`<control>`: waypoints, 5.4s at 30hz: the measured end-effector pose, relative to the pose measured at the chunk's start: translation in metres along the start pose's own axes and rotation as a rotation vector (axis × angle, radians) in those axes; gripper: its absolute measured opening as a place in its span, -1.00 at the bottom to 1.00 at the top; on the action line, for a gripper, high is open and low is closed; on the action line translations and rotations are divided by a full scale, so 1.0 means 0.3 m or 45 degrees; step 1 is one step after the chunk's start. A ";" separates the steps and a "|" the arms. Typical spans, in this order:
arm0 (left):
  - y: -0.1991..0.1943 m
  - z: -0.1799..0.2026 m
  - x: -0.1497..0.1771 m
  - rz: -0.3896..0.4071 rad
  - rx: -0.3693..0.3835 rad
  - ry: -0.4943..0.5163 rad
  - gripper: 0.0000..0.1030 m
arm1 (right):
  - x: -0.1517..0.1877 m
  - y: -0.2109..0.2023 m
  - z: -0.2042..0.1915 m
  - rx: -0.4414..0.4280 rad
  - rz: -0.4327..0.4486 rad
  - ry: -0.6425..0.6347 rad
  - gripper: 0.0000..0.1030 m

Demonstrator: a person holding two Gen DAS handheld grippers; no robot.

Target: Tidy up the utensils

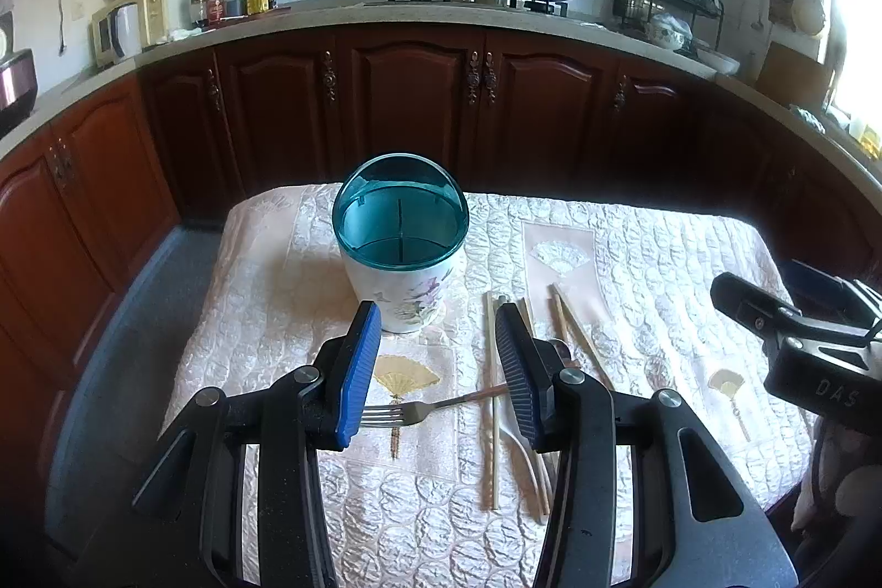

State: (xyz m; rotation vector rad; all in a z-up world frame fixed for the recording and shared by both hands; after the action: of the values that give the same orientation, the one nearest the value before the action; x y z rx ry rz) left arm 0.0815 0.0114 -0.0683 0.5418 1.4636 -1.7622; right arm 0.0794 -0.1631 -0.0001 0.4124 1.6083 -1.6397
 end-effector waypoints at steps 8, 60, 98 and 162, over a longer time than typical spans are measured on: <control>0.005 -0.006 0.001 0.006 -0.010 0.007 -0.17 | 0.001 0.008 0.003 0.002 -0.007 -0.002 0.86; 0.211 -0.322 0.212 -0.442 0.027 -0.490 -0.17 | 0.176 0.215 -0.095 -0.247 -0.178 0.013 0.56; 0.359 -0.522 0.072 -0.442 0.100 -0.488 -0.89 | 0.194 0.649 -0.209 -0.598 -0.373 -0.114 -0.13; 0.417 -0.647 0.235 -0.548 0.107 -0.823 -0.23 | 0.299 0.501 -0.196 -0.766 -0.348 -0.083 -0.94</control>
State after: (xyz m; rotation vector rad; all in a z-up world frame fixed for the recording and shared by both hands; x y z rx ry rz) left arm 0.1065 0.1713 -0.2476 -0.3215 1.0870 -2.0672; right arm 0.1127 -0.1177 -0.1760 -0.1767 2.0667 -1.2454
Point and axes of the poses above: each gripper's, at about its wrist camera, not at the fingertips, and y roughly the way its jaws point, z to its right, x to its underside, the point moved 10 cm from there along y, roughly the way its jaws point, and after that the axes turned 14 degrees about -y, right-handed, at the moved point
